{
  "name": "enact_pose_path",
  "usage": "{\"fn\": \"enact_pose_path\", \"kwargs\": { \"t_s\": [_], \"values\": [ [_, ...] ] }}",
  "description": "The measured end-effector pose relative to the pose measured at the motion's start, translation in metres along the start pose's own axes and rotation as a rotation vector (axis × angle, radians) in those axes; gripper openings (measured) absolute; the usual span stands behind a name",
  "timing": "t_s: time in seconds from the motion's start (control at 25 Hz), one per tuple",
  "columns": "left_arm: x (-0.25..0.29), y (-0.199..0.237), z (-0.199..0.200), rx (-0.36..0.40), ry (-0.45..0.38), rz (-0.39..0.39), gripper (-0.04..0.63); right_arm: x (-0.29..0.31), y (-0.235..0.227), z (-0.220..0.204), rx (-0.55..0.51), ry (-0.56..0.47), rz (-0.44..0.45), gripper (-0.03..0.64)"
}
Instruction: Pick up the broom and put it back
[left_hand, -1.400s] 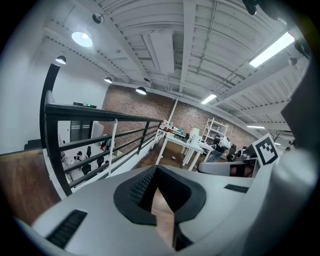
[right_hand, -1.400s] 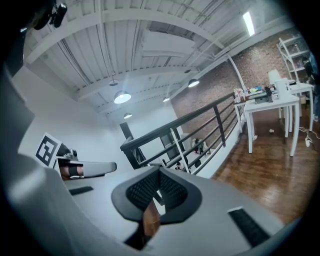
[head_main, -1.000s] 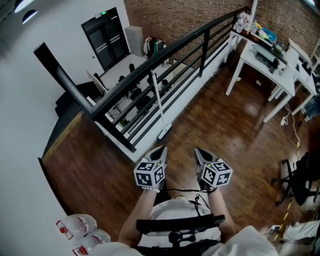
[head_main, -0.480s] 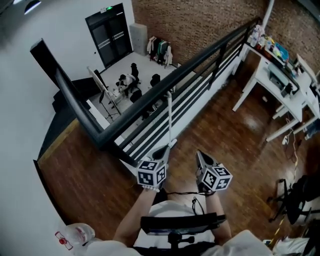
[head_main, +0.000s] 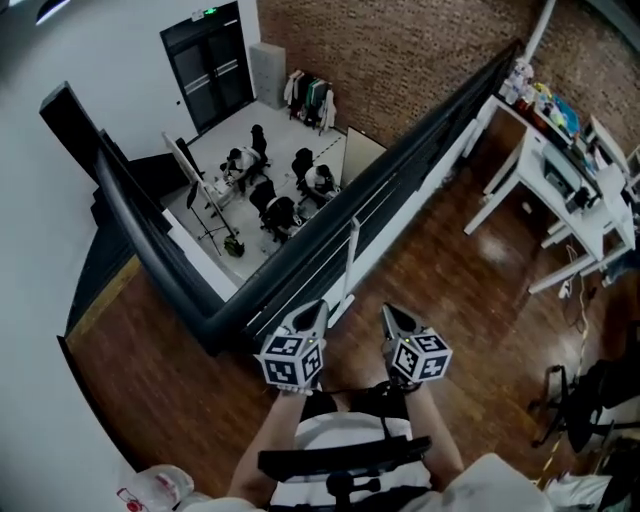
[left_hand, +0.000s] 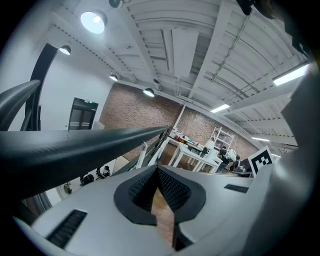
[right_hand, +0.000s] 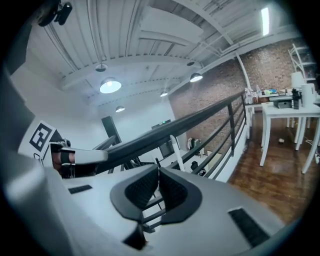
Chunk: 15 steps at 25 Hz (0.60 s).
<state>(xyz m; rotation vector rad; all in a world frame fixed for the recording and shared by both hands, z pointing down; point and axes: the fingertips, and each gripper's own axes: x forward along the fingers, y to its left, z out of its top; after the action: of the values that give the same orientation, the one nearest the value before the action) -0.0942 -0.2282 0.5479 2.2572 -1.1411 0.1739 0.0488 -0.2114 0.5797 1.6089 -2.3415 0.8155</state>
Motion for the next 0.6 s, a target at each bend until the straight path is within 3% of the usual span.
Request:
{"fn": "enact_pose_path", "kwargs": {
  "t_s": [0.2, 0.36, 0.6],
  "values": [
    [0.029, 0.012, 0.007, -0.016, -0.006, 0.041, -0.012, 0.031, -0.022, 0.016, -0.028, 0.009, 0.012, 0.038],
    [0.049, 0.013, 0.014, -0.041, -0.034, 0.093, -0.012, 0.058, -0.042, 0.031, -0.083, 0.029, 0.047, 0.084],
    [0.060, 0.011, 0.021, -0.068, -0.059, 0.171, -0.012, 0.113, -0.070, 0.050, -0.121, 0.053, 0.101, 0.269]
  ]
}}
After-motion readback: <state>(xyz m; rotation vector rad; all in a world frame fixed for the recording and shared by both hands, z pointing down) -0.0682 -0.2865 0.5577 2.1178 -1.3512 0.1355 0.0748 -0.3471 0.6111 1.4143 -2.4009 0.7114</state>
